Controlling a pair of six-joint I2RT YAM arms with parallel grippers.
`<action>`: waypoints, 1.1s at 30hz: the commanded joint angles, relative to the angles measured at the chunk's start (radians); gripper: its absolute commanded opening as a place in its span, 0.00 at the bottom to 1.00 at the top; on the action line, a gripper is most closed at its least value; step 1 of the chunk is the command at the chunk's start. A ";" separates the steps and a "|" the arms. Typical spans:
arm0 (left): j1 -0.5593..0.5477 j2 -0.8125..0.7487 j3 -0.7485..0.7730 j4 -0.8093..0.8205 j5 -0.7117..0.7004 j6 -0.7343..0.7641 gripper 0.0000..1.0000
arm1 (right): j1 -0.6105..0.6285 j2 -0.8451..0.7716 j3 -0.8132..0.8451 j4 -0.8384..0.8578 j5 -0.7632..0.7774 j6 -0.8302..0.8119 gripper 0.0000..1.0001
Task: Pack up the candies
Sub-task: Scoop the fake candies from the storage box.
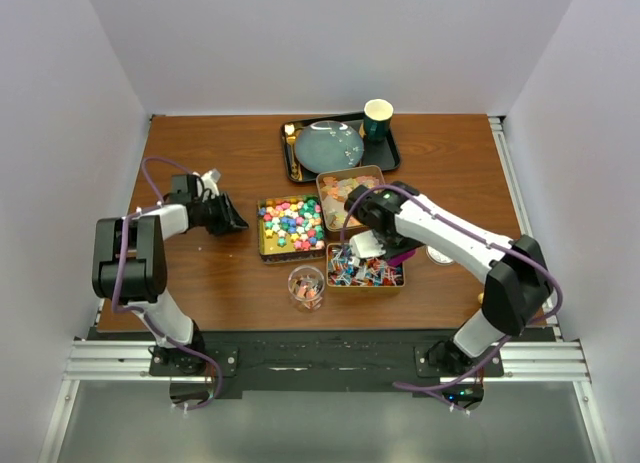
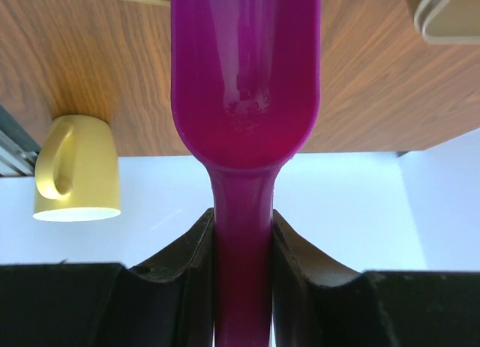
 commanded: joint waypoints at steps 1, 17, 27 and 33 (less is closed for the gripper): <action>-0.020 0.071 -0.022 -0.042 -0.043 0.015 0.36 | 0.061 0.044 -0.019 -0.259 0.052 0.004 0.00; -0.022 0.059 -0.063 -0.013 -0.018 -0.002 0.36 | 0.090 0.258 0.127 -0.244 -0.216 0.270 0.00; -0.023 0.028 -0.077 -0.001 -0.018 -0.008 0.36 | 0.122 0.326 0.188 -0.132 -0.290 0.280 0.00; -0.025 0.013 -0.072 0.006 -0.011 -0.004 0.37 | 0.099 0.242 0.032 0.032 -0.405 0.218 0.00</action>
